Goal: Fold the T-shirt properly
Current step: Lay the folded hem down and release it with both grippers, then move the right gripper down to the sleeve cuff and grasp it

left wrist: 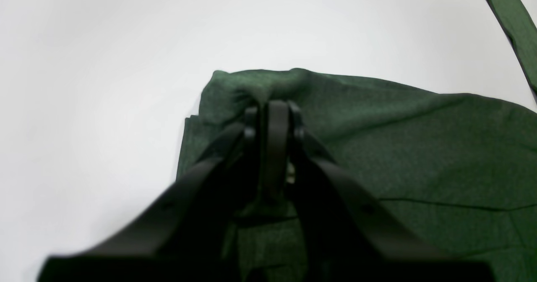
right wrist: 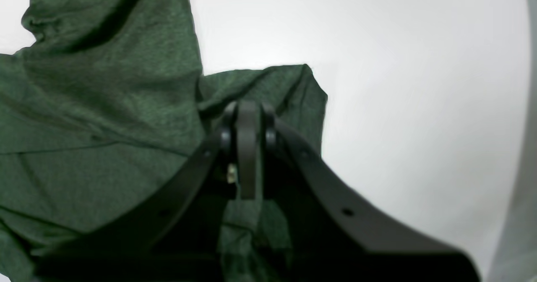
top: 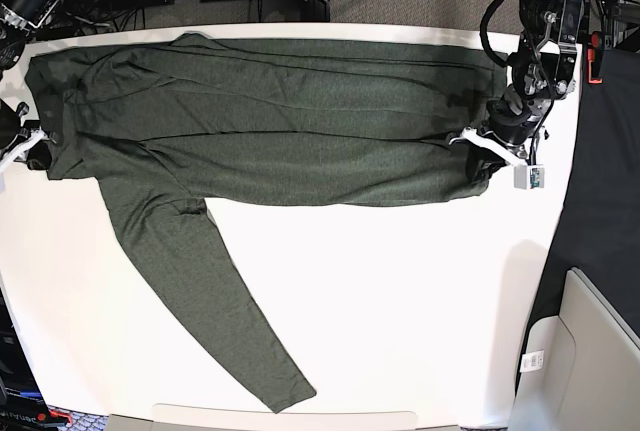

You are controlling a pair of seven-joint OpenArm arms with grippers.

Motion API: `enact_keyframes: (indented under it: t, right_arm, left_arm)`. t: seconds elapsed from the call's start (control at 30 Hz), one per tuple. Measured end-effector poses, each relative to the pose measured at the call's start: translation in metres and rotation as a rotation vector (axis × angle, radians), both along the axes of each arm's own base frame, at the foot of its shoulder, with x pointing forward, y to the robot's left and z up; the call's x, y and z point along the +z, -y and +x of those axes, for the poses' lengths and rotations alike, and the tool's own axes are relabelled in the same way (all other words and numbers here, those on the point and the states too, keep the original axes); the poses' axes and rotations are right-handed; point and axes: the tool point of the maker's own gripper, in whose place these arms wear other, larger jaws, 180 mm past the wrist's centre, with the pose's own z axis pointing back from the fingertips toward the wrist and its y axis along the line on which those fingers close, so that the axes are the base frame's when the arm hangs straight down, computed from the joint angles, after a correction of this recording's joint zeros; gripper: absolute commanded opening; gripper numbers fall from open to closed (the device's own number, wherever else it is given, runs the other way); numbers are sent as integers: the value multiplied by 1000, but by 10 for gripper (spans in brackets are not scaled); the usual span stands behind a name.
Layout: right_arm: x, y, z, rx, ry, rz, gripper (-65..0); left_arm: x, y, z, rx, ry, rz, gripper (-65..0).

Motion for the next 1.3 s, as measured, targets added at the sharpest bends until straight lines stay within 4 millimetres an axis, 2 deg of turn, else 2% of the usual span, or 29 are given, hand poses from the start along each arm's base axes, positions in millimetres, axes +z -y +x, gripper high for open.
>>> enact_keyframes:
  t: [0.17,0.37,0.57,0.73,0.87,1.03,1.1,1.17,1.23,1.3]
  right_arm:
    - [0,2,-2,-1,-4,-6,-646]
    - [-1,3,-3,-3,-6,-10,-644]
    - [13,2,15,-10,75,-11,-643]
    - [17,-1,30,-25,89,-35,-643]
    - [17,-7,46,-41,79,-68,-643]
    - [27,-33,82,49,68,-149,-643]
    - [30,-43,95,63,93,-114,-643]
    - [23,-48,102,58,77,-73,-639]
    - [15,-43,106,-1,40,-32,-600]
    - [17,-40,117,-56,58,13,-522]
  left_arm:
    - [-19,-10,-5,26,-63,8,-609]
    - [-13,-8,-2,22,-45,8,-505]
    - [-3,-4,2,11,-16,5,-380]
    - [-3,-5,2,9,-17,10,-378]
    - [3,-6,11,13,-1,12,-378]
    - [29,-5,36,16,84,7,-376]
    - [30,-6,38,17,85,8,-371]
    - [25,-9,40,26,72,9,-353]
    - [19,-14,40,39,54,12,-337]
    - [12,-17,38,46,35,13,-331]
